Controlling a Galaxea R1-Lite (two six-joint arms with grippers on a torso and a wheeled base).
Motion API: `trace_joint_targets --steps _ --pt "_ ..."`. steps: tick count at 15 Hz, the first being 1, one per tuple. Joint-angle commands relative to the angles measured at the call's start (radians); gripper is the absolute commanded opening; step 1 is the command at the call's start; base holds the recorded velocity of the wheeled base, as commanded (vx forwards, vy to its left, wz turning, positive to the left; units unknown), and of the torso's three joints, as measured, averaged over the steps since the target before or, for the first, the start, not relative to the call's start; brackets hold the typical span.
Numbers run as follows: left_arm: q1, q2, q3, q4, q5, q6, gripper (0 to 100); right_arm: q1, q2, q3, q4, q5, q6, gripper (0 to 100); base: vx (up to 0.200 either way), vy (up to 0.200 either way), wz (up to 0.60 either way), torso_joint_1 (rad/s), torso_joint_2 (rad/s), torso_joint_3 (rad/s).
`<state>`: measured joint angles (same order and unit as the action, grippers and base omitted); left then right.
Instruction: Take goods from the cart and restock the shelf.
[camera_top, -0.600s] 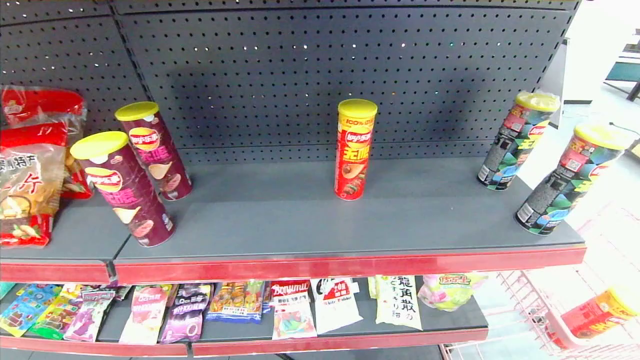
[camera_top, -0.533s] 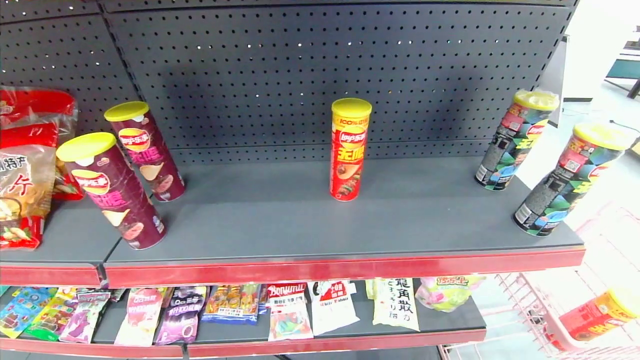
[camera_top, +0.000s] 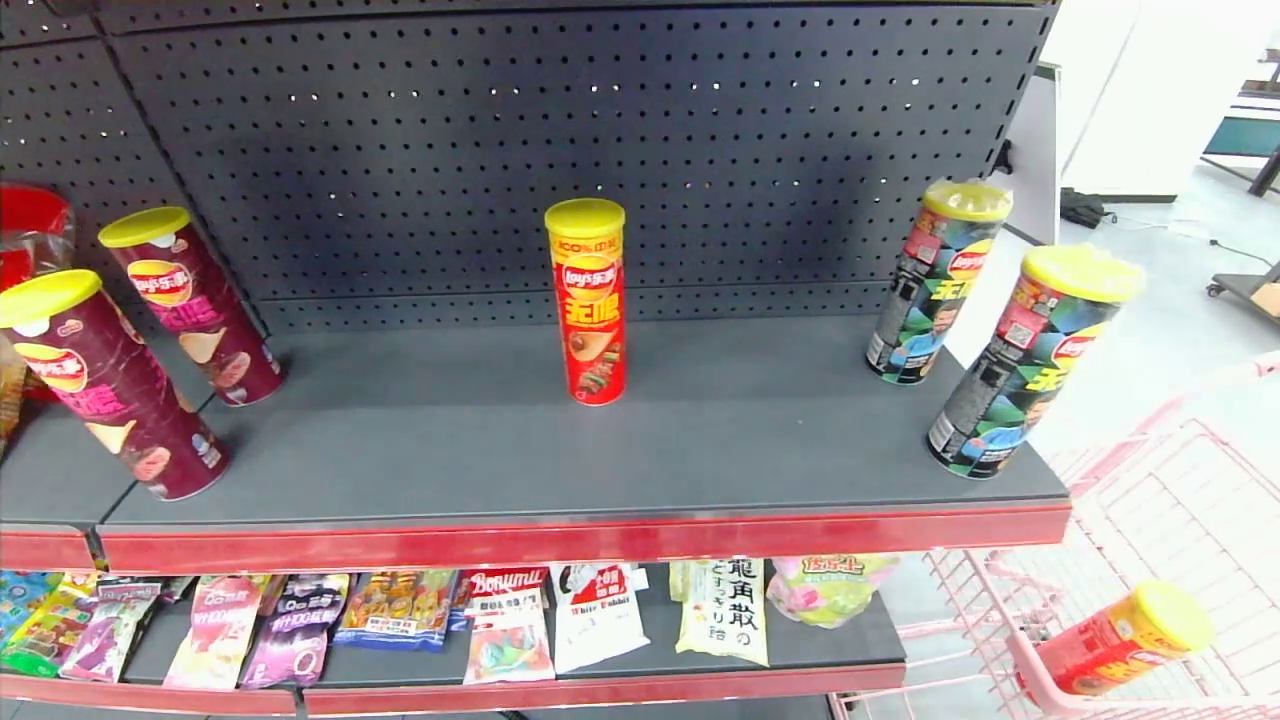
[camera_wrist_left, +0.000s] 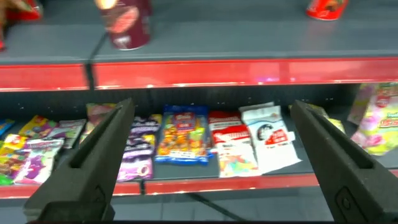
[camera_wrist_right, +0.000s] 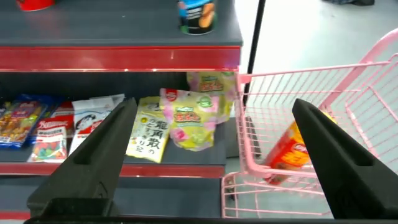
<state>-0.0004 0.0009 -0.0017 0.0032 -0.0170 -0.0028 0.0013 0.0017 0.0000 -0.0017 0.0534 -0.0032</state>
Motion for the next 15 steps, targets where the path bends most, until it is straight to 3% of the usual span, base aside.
trace_joint_targets --steps 1,3,7,15 --pt "0.000 -0.001 0.000 0.000 0.000 0.000 100 0.000 0.000 0.000 0.000 0.000 0.000 100 0.000 -0.200 0.00 0.012 0.00 0.002" --pt "0.000 -0.001 0.000 0.000 0.000 0.000 100 0.000 0.000 0.000 0.000 0.000 0.000 100 0.000 -0.200 0.00 -0.002 0.00 0.002" --pt "0.000 -0.001 0.000 0.000 0.000 -0.002 100 0.000 0.000 0.000 0.000 0.000 0.005 100 0.000 0.000 0.00 0.000 0.00 0.000" --pt "0.000 -0.001 0.000 0.000 0.000 -0.002 100 0.000 0.000 0.000 0.000 0.000 0.006 100 0.000 0.000 -0.60 0.004 0.00 0.003"
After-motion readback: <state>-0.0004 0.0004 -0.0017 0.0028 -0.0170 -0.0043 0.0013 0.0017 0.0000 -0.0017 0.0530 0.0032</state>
